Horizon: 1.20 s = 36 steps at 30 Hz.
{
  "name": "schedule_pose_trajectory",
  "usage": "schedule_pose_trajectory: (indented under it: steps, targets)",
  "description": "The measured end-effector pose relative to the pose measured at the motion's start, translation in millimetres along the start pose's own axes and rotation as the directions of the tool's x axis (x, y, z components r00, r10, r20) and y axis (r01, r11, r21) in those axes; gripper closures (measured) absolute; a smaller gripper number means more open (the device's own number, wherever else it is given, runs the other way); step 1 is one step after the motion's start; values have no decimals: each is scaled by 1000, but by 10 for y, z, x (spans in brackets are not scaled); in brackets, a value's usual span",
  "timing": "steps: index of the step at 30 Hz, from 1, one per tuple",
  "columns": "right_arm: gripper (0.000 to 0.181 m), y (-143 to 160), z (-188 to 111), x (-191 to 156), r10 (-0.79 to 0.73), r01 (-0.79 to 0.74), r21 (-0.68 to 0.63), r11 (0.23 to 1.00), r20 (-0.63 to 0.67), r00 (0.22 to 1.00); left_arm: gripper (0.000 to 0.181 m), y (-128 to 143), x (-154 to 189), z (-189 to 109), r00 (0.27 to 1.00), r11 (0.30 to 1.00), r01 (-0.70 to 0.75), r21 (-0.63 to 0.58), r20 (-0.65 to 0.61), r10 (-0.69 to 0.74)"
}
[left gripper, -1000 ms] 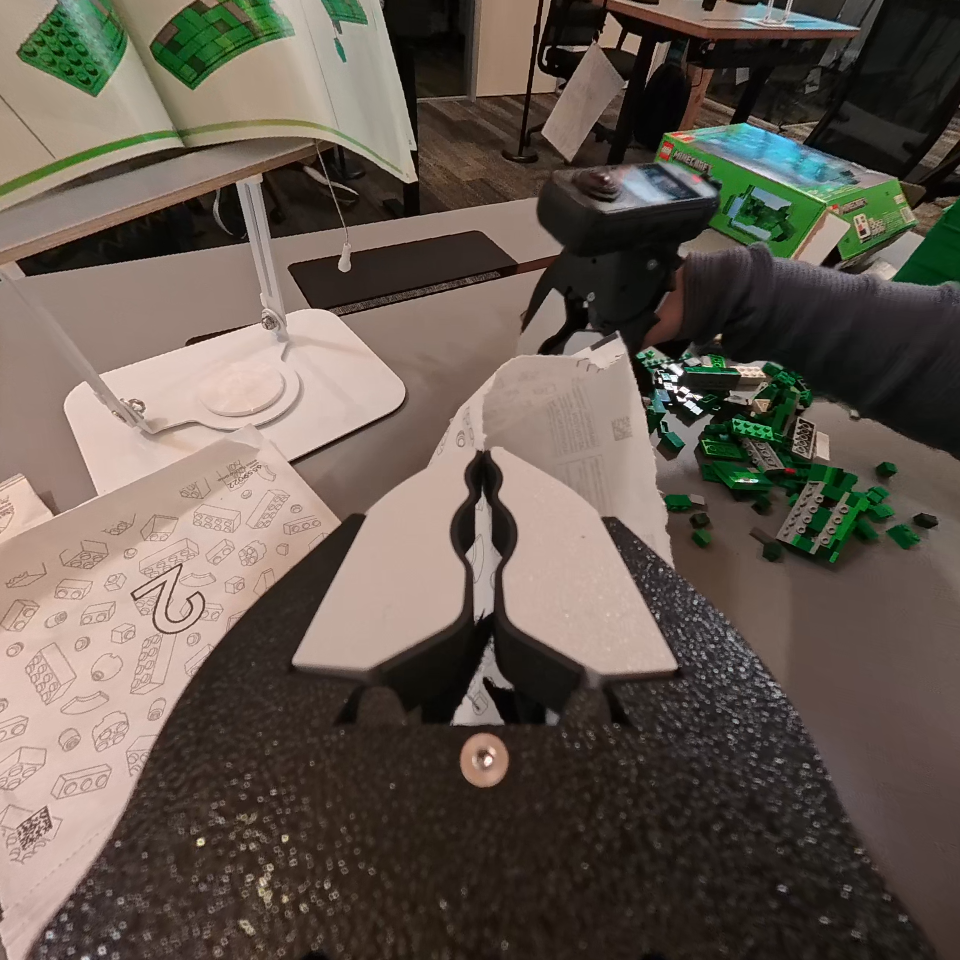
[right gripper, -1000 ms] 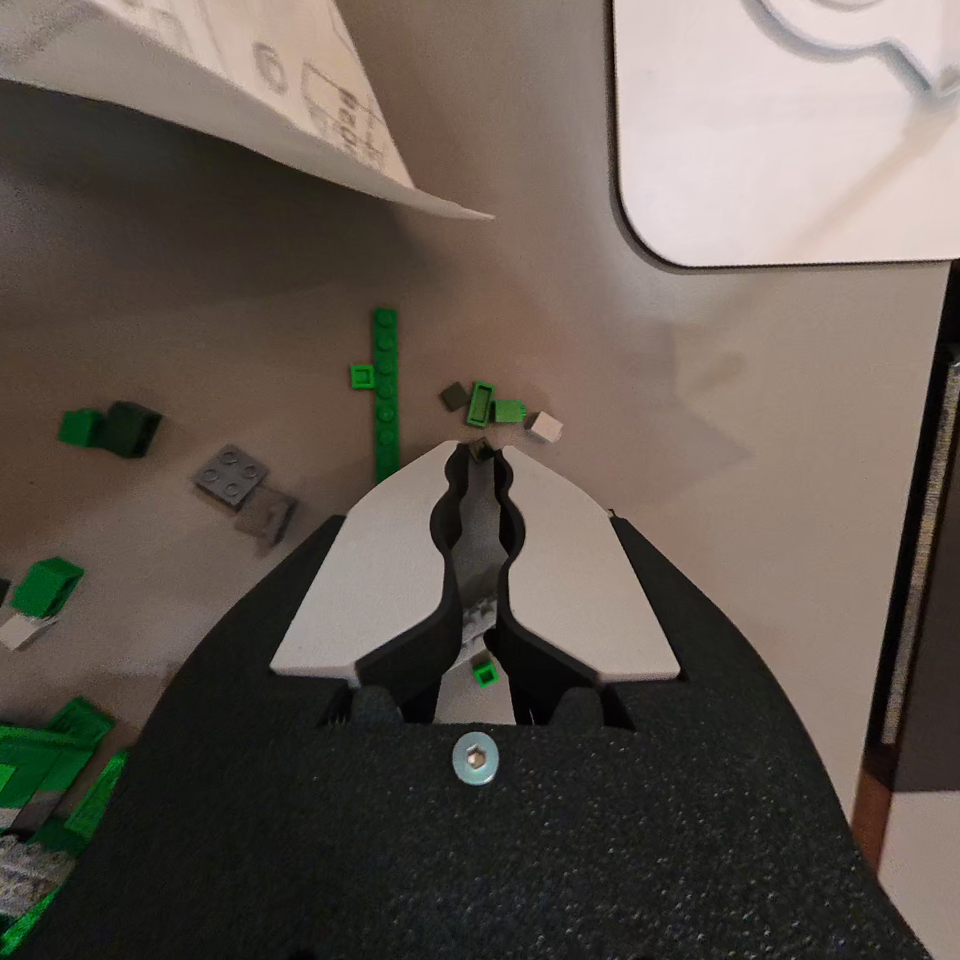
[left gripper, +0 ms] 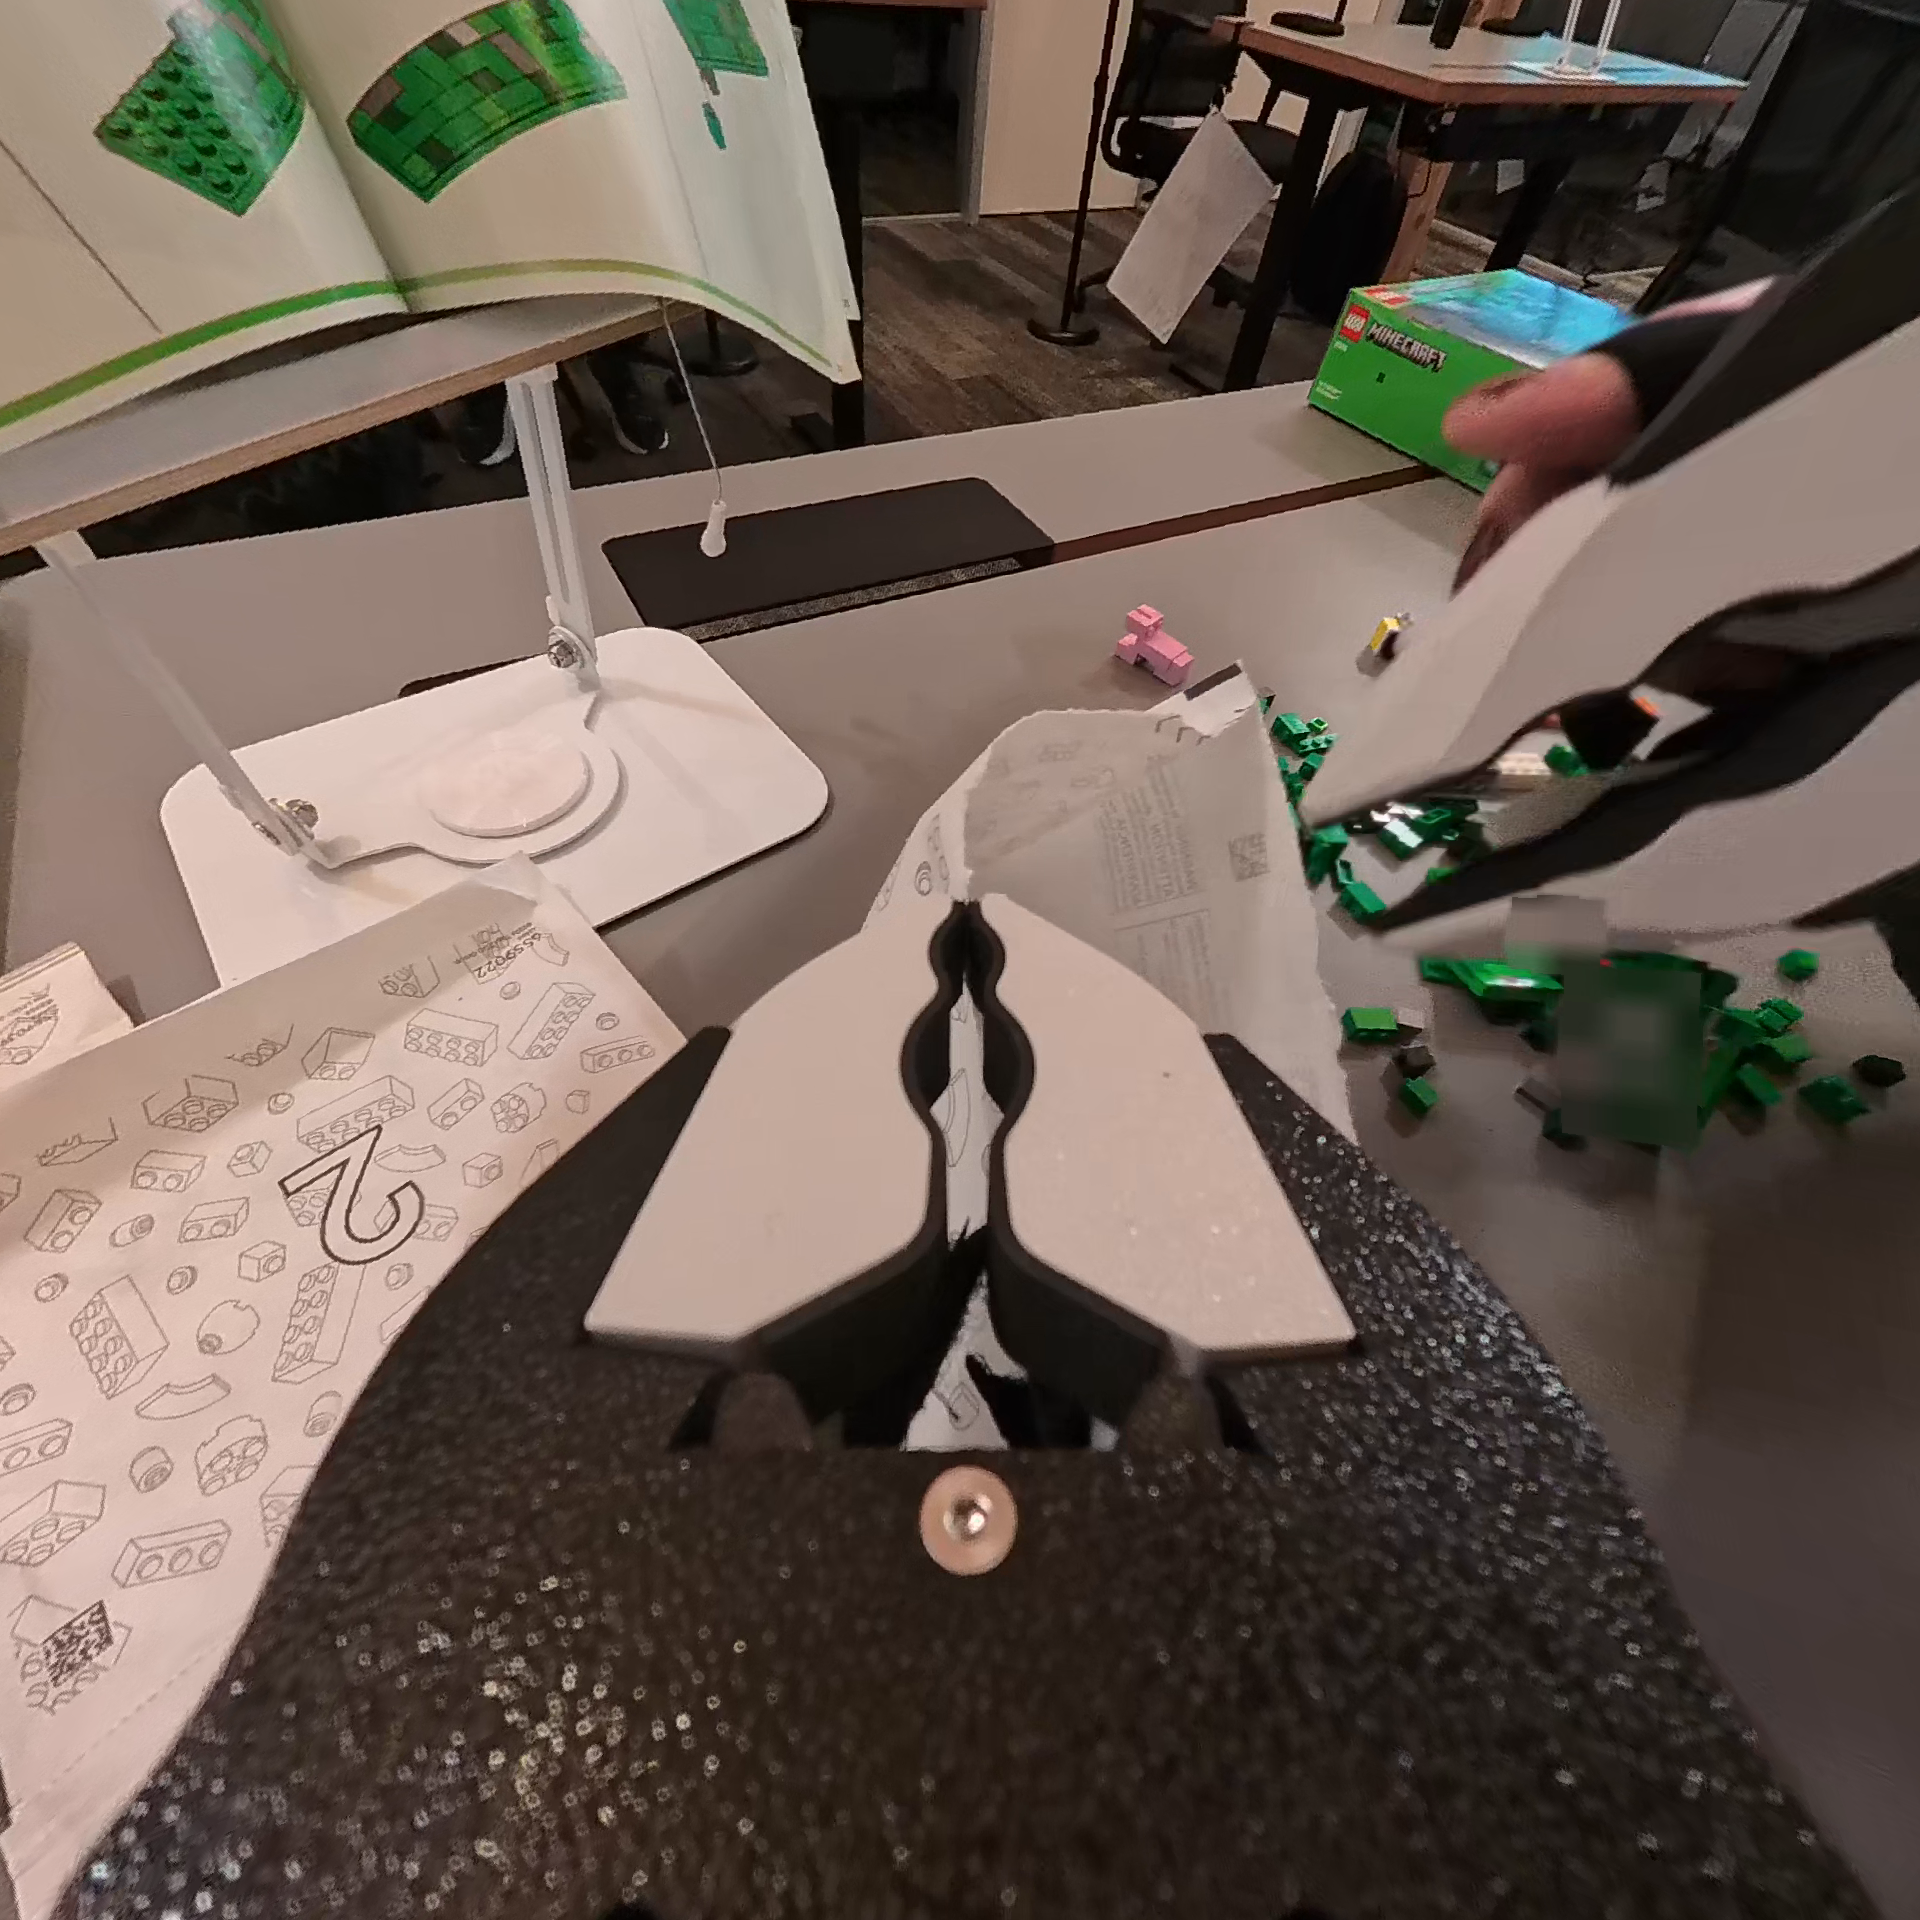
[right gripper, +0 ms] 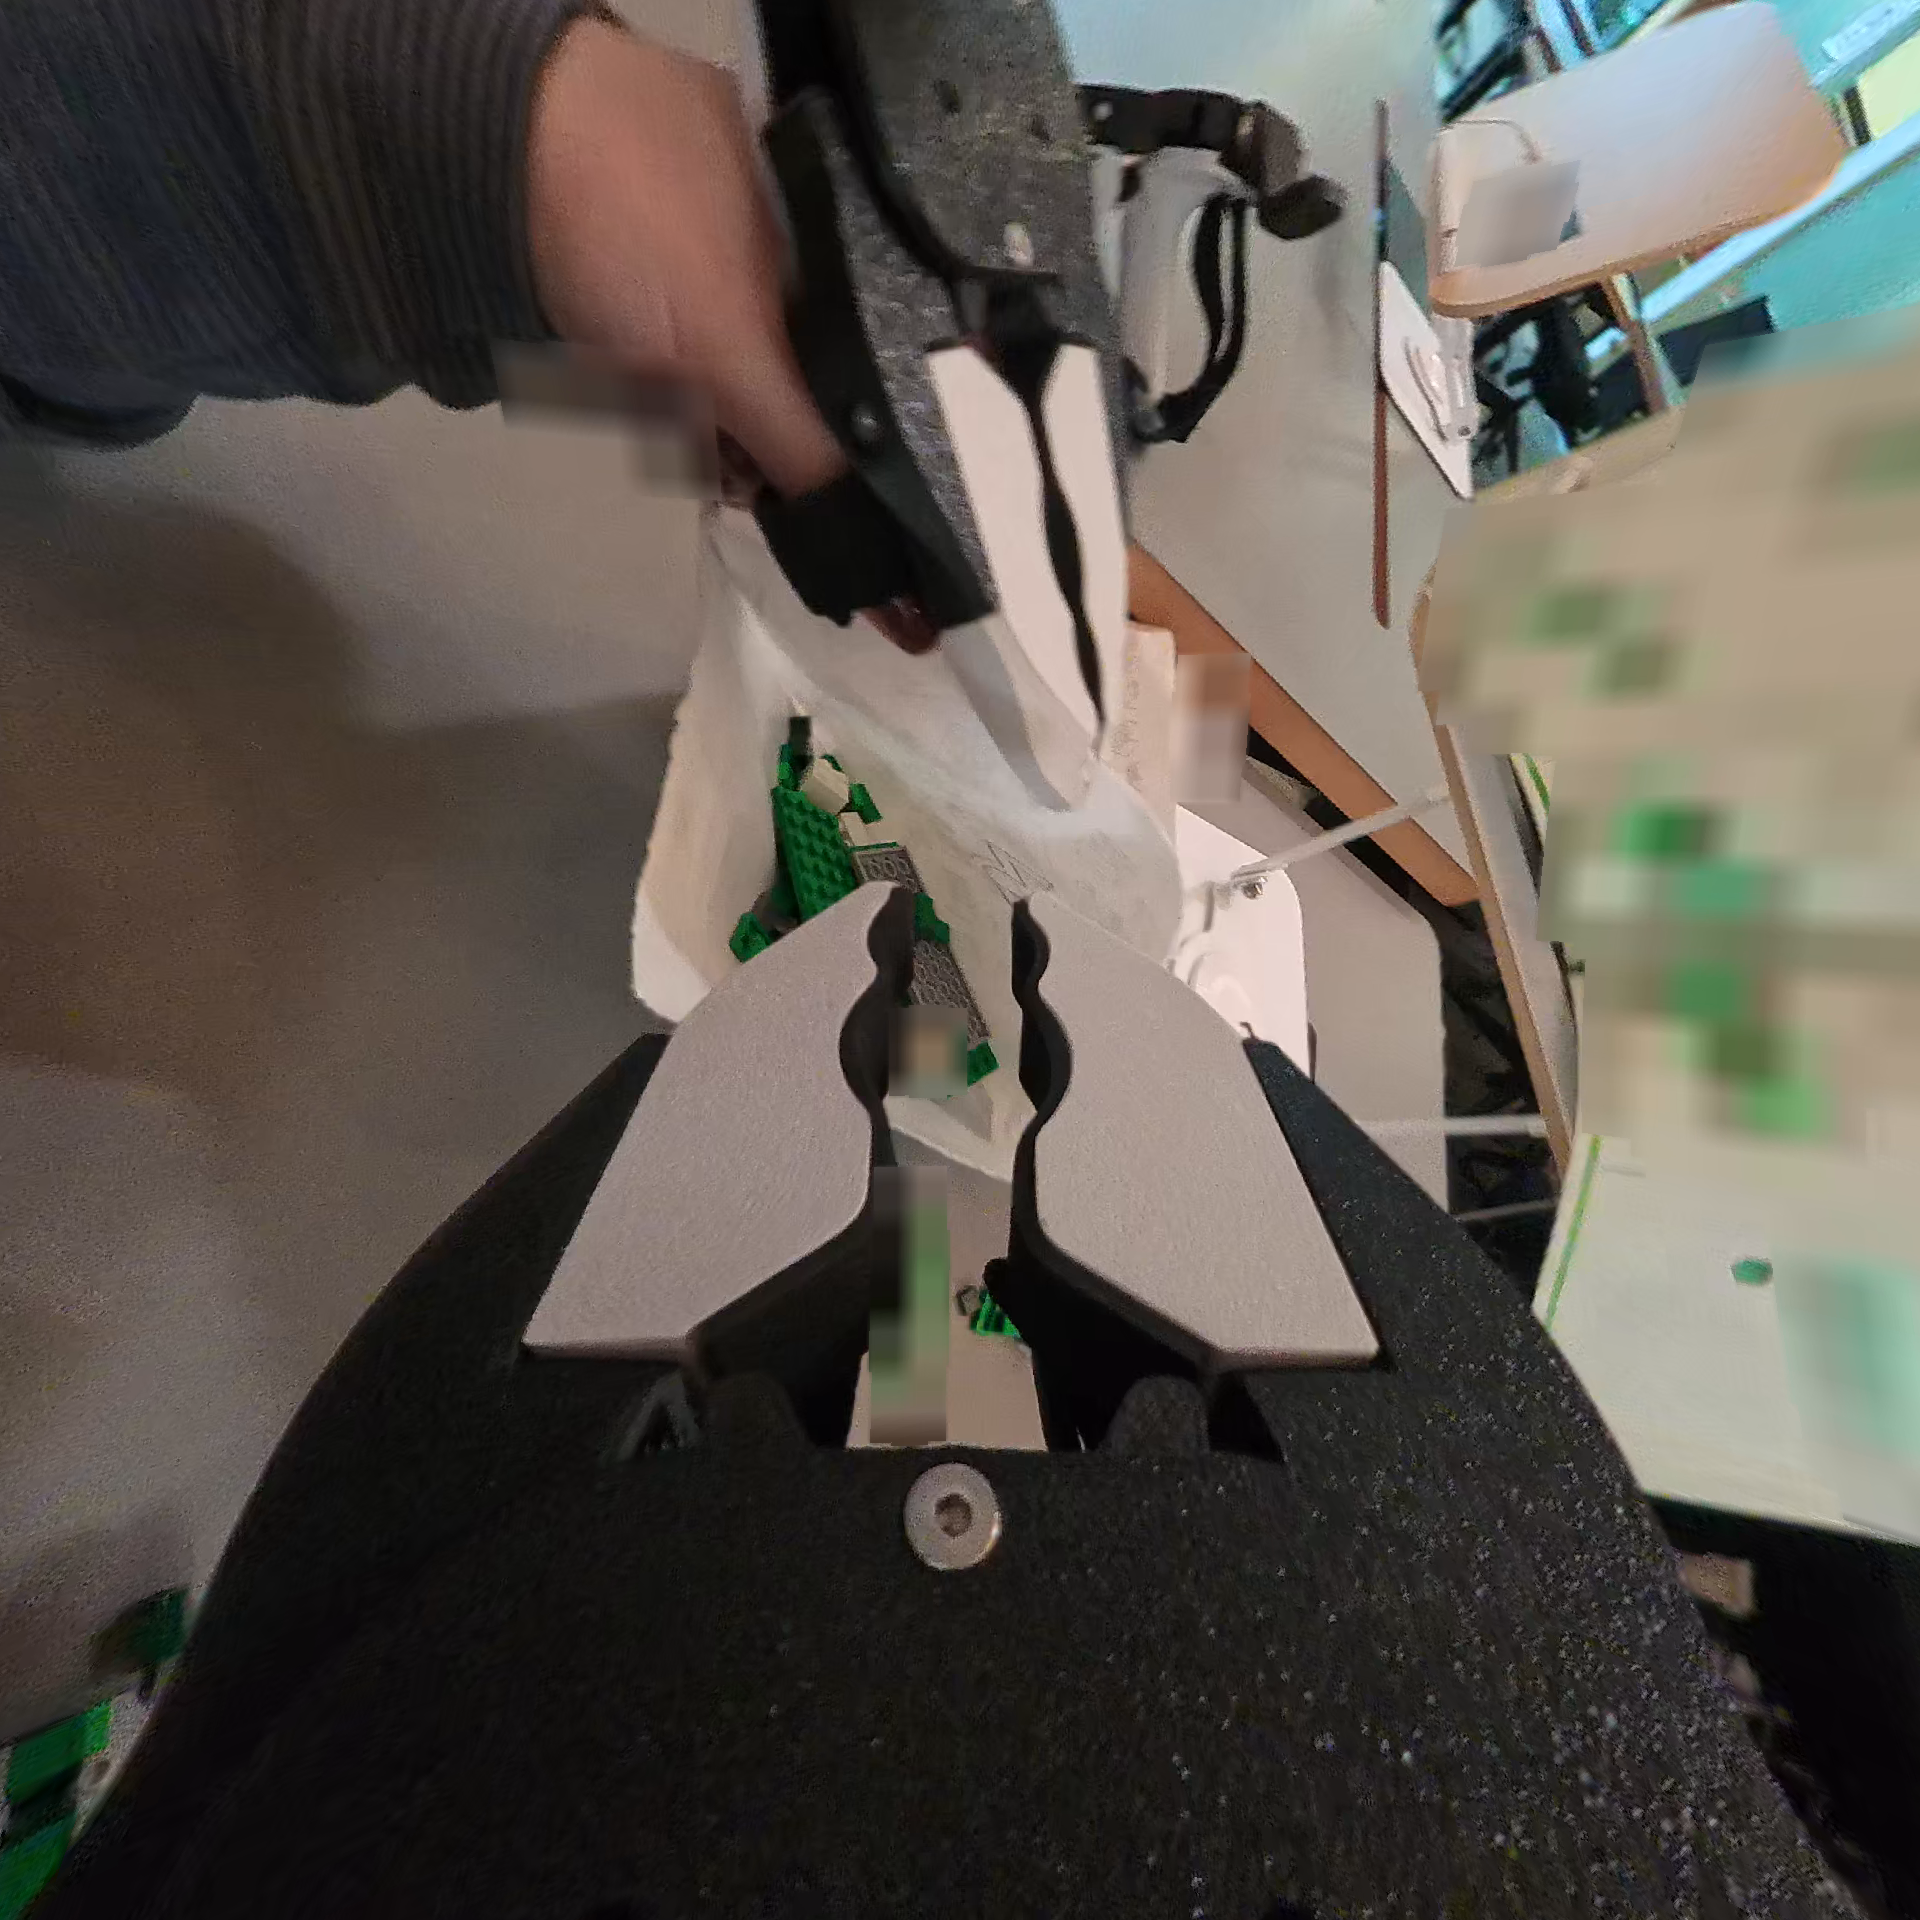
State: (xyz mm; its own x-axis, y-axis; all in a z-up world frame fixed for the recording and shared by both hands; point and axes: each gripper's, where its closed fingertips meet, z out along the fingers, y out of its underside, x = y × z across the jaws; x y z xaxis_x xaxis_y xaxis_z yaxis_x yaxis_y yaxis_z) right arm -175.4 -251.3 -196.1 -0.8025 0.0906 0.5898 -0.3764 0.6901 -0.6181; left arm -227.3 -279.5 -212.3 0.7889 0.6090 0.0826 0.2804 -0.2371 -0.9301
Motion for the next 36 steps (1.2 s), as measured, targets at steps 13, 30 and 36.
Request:
schedule_pose_trajectory:
  steps: [13,30,36]
  targets:
    - [174,1565,147,227,396,-381,-343,858,-28,918,181,13,-54,-26,1000,1000,12,0,11,-12]
    - [175,2114,480,-57,625,-483,-505,716,154,765,181,12,-45,-27,1000,1000,15,1,-3,-15]
    - [167,2096,567,-8,593,-469,-485,738,135,794,181,19,-39,-20,1000,1000,12,-4,-4,-12]
